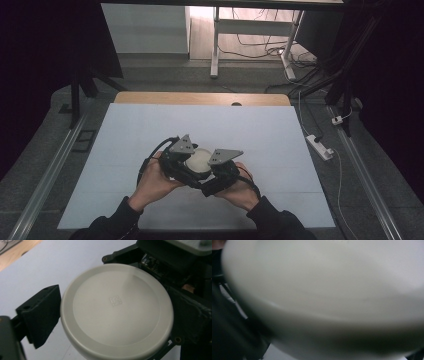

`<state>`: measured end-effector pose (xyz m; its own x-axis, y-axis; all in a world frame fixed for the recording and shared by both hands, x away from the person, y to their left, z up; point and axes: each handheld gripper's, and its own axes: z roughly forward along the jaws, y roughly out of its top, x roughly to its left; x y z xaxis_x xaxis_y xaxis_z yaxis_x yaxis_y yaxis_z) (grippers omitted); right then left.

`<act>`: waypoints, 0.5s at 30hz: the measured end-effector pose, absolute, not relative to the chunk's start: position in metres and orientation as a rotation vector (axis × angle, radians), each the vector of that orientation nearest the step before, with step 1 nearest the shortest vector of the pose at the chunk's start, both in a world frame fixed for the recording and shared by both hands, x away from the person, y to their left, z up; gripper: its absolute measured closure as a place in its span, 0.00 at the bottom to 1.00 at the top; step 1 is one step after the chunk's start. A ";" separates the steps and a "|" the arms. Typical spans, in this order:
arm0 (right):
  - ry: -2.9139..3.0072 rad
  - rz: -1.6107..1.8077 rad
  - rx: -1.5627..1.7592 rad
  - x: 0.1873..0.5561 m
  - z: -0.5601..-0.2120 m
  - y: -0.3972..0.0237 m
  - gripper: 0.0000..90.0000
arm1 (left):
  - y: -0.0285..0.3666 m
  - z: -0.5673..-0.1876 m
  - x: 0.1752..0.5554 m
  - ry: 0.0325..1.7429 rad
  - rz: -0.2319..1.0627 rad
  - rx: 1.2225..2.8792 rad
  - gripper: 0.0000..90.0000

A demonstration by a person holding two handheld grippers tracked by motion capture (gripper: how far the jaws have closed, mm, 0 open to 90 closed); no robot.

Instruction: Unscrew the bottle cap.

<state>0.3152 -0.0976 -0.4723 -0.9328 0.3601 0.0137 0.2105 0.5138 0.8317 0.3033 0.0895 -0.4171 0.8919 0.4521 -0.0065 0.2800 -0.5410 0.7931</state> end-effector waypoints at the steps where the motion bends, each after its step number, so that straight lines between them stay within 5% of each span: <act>1: 2.593 1.394 0.482 0.315 -0.472 -0.098 0.08 | 0.094 -0.415 0.303 0.494 0.240 2.159 0.00; 15: 2.644 1.479 0.313 0.307 -0.468 -0.095 0.08 | 0.107 -0.414 0.308 0.243 0.087 2.196 0.04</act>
